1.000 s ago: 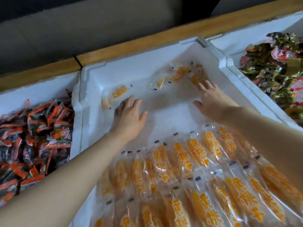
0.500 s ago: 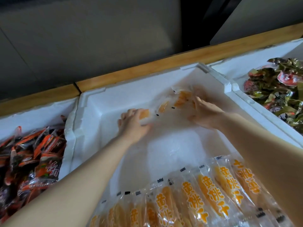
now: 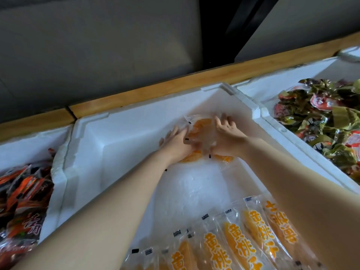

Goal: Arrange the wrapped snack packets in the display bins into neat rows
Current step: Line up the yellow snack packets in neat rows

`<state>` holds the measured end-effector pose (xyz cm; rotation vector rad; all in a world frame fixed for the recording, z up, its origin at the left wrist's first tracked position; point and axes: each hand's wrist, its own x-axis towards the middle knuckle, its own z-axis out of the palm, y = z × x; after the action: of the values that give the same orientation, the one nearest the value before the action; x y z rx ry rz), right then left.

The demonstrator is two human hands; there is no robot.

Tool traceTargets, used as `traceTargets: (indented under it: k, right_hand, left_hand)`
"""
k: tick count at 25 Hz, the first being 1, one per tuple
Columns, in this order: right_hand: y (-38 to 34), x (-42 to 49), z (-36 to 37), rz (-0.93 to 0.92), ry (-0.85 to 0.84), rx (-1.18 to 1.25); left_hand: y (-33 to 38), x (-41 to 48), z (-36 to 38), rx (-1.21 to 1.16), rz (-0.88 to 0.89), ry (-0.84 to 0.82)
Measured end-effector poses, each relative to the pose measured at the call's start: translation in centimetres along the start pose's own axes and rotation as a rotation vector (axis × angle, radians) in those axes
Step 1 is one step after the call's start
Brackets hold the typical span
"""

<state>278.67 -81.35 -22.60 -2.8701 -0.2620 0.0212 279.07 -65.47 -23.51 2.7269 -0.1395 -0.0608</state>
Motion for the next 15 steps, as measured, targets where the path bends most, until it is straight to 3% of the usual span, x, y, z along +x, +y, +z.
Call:
traceTargets:
  k: [3,10,15]
  right_hand:
    - [-0.1,0.5,-0.2,0.040,0.012,0.049]
    - [1.0,-2.2,0.0,-0.066,0.073,-0.098]
    - [2.3,-4.2,0.7,-0.113,0.037,-0.016]
  left_hand:
    - [0.2,0.3,0.9,0.119,0.044,0.034]
    - [-0.5,-4.2,2.6,0.023,0.308,0.163]
    - [-0.7,-7.3,2.3,-0.053,0.318,0.155]
